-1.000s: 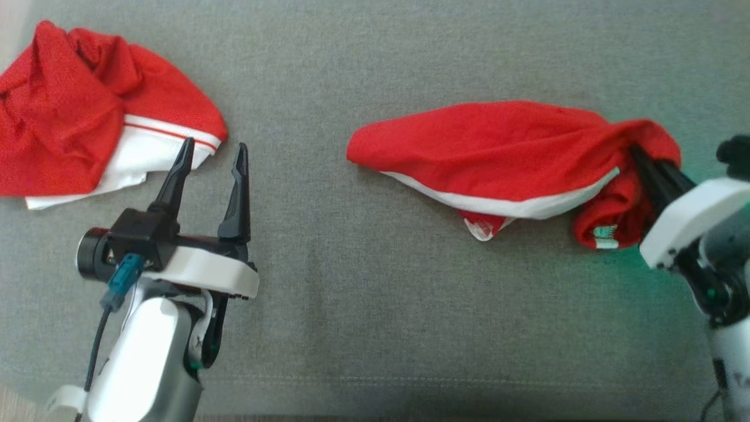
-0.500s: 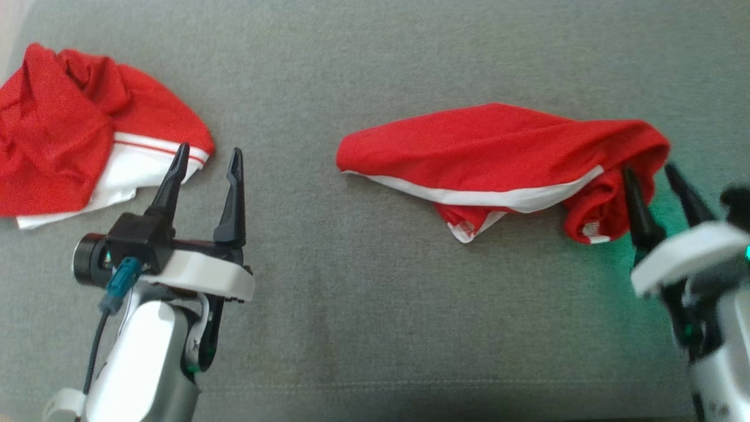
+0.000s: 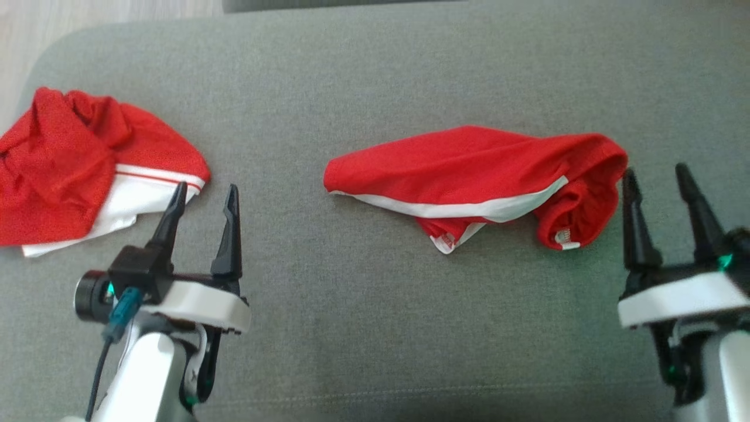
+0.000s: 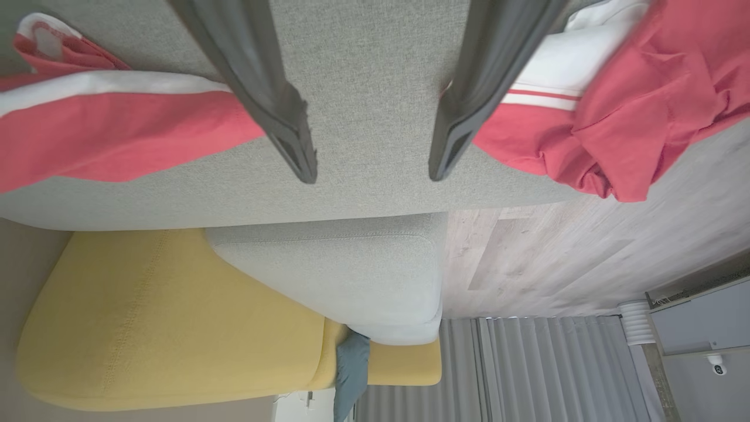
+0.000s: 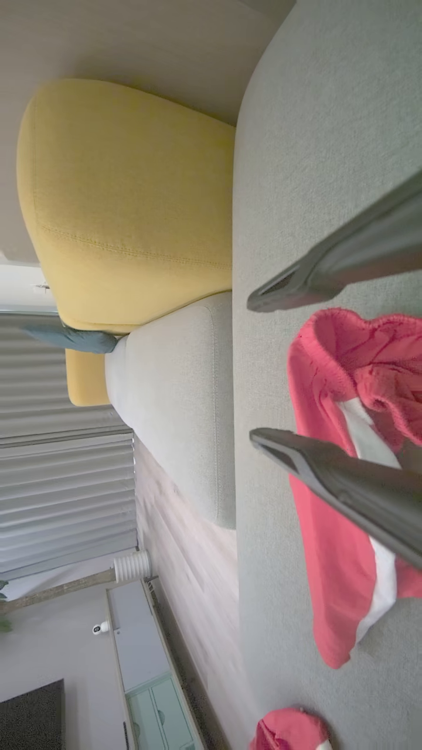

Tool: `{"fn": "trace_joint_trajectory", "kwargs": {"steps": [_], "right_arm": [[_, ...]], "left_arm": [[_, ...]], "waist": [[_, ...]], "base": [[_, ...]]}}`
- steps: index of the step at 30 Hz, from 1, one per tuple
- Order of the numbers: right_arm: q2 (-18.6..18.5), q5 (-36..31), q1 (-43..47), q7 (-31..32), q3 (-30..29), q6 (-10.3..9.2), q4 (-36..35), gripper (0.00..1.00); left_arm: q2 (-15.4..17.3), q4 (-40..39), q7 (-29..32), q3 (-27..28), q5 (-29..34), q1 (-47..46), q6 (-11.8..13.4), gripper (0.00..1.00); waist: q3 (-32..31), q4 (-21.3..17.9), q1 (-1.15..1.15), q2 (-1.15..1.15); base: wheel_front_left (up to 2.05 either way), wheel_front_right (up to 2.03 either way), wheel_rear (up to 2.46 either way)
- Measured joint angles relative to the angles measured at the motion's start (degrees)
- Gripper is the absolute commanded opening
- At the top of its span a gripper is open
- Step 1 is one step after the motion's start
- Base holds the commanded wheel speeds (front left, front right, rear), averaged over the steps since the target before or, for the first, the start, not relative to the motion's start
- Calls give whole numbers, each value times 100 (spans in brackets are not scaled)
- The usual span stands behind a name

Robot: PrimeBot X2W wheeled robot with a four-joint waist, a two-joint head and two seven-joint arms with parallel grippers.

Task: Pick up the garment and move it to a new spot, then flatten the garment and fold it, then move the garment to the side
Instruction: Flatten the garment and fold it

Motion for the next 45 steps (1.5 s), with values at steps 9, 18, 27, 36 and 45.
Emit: {"fn": "trace_joint_trajectory", "kwargs": {"steps": [9, 18, 27, 36, 45], "right_arm": [[343, -212, 544, 148, 52, 0, -431, 100], [360, -216, 544, 245, 49, 0, -511, 100], [402, -216, 544, 349, 79, 0, -482, 100], [404, -103, 484, 598, 124, 0, -156, 100], [136, 193, -394, 801, 54, 0, 620, 100]], "left_arm": [[13, -27, 2, -2, -5, 216, 62, 100], [36, -56, 36, -13, -7, 216, 100, 100], [73, -68, 36, -34, -60, 214, 108, 100], [104, -171, 36, -83, -60, 173, 124, 100], [119, -196, 35, -188, -59, -151, 92, 100]], "waist": [[-207, -26, 0, 0], [-218, -14, 0, 0], [-176, -4, 0, 0], [43, 29, 0, 0], [449, 131, 0, 0]], "base": [[0, 0, 0], [0, 0, 0], [0, 0, 0], [0, 0, 0], [0, 0, 0]]}}
